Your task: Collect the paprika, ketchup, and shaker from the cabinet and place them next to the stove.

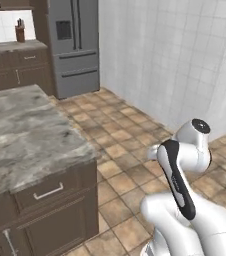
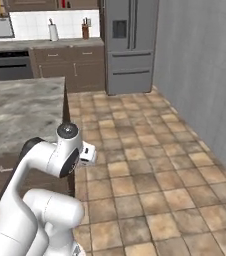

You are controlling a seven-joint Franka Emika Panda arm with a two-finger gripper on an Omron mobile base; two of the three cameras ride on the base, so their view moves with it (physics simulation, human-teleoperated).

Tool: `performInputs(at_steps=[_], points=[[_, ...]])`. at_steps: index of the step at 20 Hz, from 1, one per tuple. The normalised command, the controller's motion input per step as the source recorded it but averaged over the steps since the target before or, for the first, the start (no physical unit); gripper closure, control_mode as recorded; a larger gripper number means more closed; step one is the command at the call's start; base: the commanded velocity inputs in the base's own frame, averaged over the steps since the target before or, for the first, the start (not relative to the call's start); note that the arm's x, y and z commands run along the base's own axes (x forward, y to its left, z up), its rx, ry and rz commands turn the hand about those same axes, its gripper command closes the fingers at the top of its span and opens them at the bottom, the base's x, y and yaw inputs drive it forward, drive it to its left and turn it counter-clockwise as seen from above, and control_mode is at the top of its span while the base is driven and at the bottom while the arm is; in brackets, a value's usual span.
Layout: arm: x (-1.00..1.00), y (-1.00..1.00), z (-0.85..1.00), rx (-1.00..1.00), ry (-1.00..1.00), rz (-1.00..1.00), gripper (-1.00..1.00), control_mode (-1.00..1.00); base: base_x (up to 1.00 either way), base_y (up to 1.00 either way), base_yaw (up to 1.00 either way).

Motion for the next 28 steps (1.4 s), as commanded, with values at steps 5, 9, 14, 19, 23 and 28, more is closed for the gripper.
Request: performInputs(at_steps=[5,9,14,19,23,28], points=[[0.00,0.00,0.00,0.00,0.00,0.00,-1.00,1.00,0.90,-0.95,0.15],[0.00,0.00,0.00,0.00,0.00,0.00,-1.00,1.00,1.00,-0.82,0.20],[0.00,0.00,0.00,0.00,0.00,0.00,-1.00,1.00,1.00,-0.60,0.27],[0.00,0.00,0.00,0.00,0.00,0.00,-1.00,1.00,1.00,-0.45,0.25],[0.00,0.00,0.00,0.00,0.00,0.00,-1.00,1.00,1.00,-0.48,0.23],[0.00,0.00,0.00,0.00,0.00,0.00,-1.00,1.00,1.00,-0.42,0.25]])
